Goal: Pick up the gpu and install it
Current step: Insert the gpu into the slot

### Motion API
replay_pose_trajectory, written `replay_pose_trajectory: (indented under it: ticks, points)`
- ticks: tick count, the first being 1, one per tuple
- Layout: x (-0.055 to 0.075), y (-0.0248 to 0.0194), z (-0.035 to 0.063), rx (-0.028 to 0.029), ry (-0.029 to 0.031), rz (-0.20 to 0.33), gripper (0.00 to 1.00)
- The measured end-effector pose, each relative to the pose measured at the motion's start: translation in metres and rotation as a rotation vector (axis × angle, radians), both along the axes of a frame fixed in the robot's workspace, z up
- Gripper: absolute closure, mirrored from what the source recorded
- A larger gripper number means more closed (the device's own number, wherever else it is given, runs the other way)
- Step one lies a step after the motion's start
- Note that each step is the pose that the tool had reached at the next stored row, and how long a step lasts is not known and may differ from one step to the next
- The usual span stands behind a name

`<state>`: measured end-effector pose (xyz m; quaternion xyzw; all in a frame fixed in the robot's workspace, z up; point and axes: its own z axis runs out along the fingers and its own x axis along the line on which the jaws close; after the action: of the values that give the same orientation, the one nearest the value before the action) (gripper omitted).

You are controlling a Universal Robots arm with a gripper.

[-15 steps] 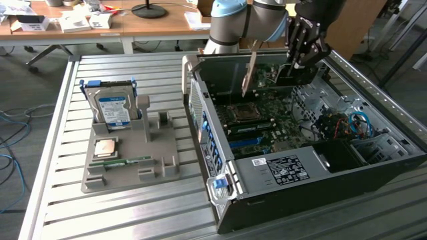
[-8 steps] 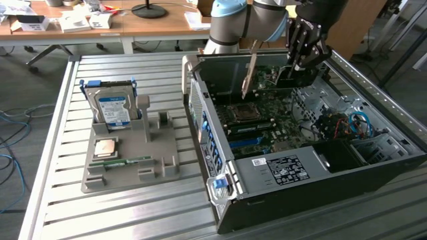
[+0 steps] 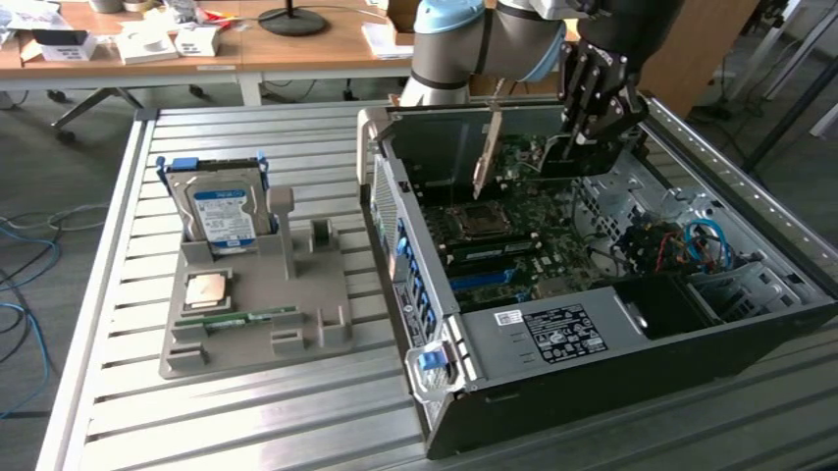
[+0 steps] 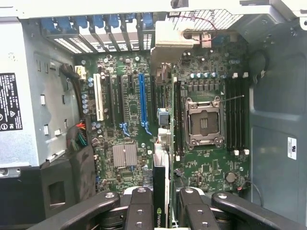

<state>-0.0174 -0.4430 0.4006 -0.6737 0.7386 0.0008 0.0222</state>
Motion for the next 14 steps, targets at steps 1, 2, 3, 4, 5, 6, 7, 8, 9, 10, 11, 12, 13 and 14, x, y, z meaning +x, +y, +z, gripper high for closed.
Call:
replay_pose_trajectory:
  ticks: [1,2,3,4,5,6,7,8,9,10,11,12,13,14]
  points:
    - [0.000,0.0000,0.0000,-0.0001,0.0001,0.000,0.74]
    - [0.000,0.0000,-0.0001,0.0000,0.0000,0.000,0.74]
    - [0.000,0.0000,-0.0001,0.0002,-0.0001,0.000,0.74]
    - [0.000,0.0000,-0.0002,0.0004,0.0000,0.000,0.74]
    - [0.000,0.0000,-0.0003,0.0009,-0.0001,0.000,0.74]
    - [0.000,0.0000,-0.0009,0.0011,-0.0002,0.000,0.74]
    - [0.000,0.0000,-0.0018,0.0010,-0.0001,0.000,0.74]
    - [0.000,0.0000,-0.0030,0.0010,-0.0001,0.000,0.74]
    - [0.000,0.0000,-0.0075,0.0008,-0.0001,0.000,0.74]
    - [0.000,0.0000,-0.0112,0.0008,0.0000,0.000,0.74]
    - [0.000,0.0000,-0.0119,0.0008,0.0000,0.000,0.74]
    - [0.000,0.0000,-0.0125,0.0007,0.0000,0.000,0.74]
    - [0.000,0.0000,-0.0130,0.0008,-0.0001,0.000,0.74]
    - [0.000,0.0000,-0.0131,0.0008,-0.0001,0.000,0.74]
